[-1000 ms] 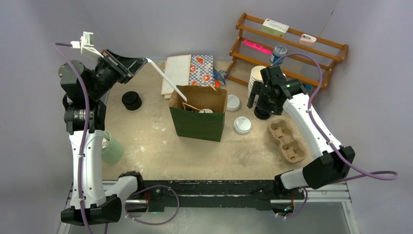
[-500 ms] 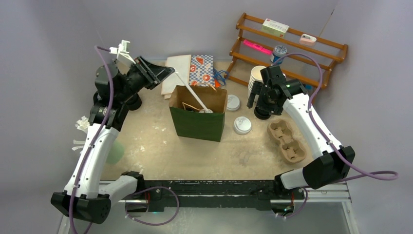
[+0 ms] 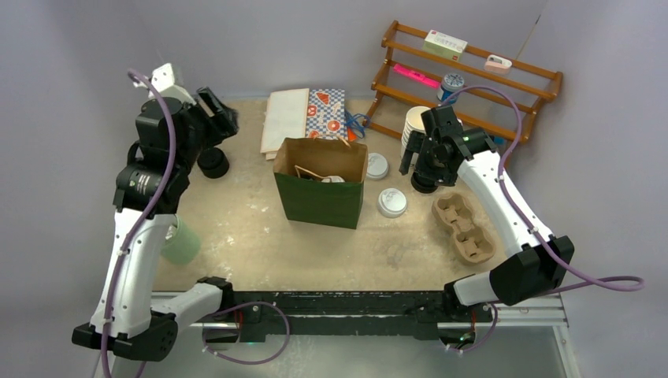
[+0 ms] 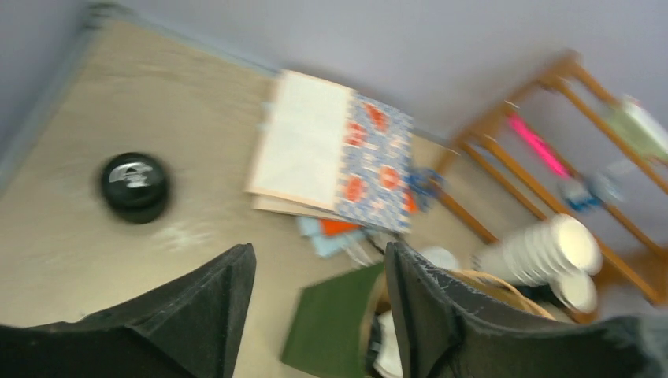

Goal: Pack the takeout coffee

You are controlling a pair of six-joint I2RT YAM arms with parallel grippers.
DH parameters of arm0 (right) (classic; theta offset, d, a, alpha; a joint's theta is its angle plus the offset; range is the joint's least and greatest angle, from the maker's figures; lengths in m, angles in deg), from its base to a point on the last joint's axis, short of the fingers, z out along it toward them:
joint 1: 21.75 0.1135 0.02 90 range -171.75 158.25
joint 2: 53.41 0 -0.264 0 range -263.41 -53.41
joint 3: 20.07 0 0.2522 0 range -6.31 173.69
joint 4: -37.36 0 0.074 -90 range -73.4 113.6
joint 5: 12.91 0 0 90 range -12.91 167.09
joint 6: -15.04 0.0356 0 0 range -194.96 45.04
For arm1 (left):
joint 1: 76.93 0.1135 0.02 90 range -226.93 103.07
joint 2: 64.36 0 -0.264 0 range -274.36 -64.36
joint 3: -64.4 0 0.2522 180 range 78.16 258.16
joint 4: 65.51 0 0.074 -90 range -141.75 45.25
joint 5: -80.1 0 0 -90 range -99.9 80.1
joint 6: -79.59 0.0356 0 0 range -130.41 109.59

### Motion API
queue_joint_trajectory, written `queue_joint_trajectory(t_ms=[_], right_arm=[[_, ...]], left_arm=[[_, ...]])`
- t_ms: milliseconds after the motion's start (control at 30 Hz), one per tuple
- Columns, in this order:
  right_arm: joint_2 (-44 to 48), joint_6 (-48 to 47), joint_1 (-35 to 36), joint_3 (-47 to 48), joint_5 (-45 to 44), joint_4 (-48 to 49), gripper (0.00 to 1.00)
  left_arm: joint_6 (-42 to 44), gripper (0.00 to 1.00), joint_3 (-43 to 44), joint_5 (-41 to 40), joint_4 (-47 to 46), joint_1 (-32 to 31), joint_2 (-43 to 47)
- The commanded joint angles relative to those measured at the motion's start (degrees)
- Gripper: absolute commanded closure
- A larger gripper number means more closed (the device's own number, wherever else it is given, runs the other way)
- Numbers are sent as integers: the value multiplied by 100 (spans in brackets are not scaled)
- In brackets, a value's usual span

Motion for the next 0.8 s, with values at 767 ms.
queue_joint_trajectory(t_ms=[767], right_arm=[[-764, -101, -13, 1014, -21, -680, 11]], left_arm=[[436, 69, -1892, -4966, 1673, 1494, -95]])
